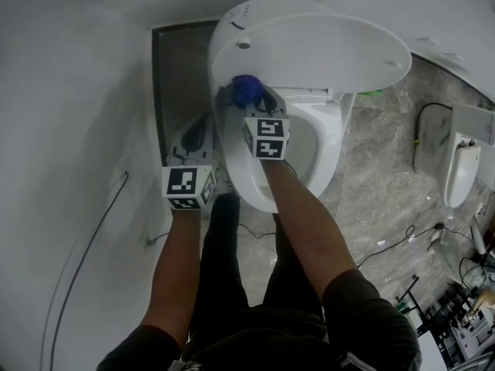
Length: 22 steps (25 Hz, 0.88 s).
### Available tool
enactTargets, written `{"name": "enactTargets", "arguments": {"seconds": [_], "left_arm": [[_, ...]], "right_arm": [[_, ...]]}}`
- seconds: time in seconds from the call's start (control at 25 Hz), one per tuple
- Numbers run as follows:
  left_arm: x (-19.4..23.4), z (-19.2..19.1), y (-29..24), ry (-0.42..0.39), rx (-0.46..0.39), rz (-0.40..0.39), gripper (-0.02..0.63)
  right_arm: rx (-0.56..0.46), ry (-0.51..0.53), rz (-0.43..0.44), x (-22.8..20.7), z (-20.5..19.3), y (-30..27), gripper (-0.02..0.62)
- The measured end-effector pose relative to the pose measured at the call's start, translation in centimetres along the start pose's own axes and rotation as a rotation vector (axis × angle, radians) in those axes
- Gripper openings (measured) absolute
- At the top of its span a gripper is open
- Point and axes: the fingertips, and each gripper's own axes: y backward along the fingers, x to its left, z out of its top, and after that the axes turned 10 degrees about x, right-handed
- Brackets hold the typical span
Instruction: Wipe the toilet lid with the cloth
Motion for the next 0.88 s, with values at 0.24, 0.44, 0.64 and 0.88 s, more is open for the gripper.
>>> {"name": "enactTargets", "arguments": {"seconds": [0.24,0.44,0.64,0.88], "left_arm": [[-1.6,-0.2,-1.0,-0.011,0.017,-0.021,0.012],[-4.1,0.1,-2.2,-0.019,0.022,-0.047,0.011],[-6.3,0.8,-3.3,-0.053,0.040,-0.055,0.012],[-7.9,2.0,-3.7,-0.071,0.053,-0.036,0.011]], "right_arm": [[0.022,0.013,-0.058,-4.3,-0.7,0.7,0.080],[0.044,0.019,-0.104,-7.8,-1.4,1.7,0.080],[0.048,-0.006,-0.167,-12.7,-2.1,3.2,0.080],[0.068,-0.045,-0.251,-18.7,-3.4,5.2,0.081]]}}
